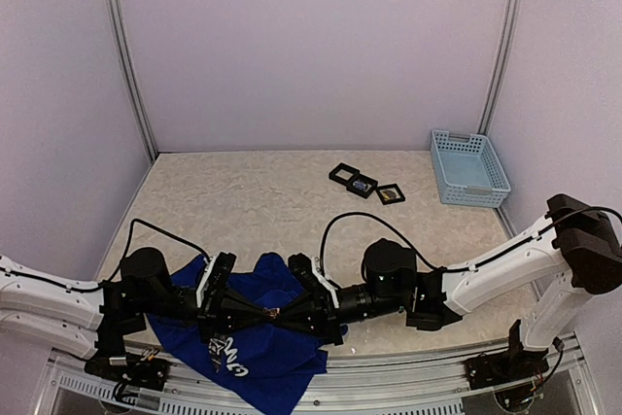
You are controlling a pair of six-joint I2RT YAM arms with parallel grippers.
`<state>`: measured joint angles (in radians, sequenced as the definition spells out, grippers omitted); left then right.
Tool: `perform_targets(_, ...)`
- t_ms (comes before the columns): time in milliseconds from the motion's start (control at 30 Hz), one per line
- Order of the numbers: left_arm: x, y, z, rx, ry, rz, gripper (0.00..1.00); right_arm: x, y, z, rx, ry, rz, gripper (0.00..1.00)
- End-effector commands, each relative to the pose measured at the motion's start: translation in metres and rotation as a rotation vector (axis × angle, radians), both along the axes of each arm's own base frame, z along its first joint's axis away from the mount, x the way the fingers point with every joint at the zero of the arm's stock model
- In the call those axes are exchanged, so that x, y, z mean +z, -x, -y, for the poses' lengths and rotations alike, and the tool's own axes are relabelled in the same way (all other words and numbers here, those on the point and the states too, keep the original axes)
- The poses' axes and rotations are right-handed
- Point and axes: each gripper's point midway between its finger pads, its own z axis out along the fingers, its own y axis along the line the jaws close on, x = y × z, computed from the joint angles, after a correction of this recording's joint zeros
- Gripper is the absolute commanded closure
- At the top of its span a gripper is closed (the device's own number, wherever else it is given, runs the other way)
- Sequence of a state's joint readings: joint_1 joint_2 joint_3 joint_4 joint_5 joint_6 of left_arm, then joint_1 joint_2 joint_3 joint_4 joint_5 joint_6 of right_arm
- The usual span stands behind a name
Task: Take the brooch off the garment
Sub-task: Open the brooch with the crumpled clothing.
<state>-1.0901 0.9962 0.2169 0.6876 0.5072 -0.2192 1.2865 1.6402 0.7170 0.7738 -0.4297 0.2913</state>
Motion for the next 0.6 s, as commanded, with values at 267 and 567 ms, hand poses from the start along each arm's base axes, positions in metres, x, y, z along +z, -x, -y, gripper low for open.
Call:
perform_targets(267, 0.000, 0.005, 0.009, -0.015, -0.015, 0.022, 1.00, -0.017, -0.013, -0.013, -0.080, 0.080, -0.021, 1.00)
perform_targets(567, -0.012, 0.020, 0.025, -0.115, -0.089, 0.019, 1.00, -0.019, -0.015, -0.014, -0.083, 0.135, 0.013, 1.00)
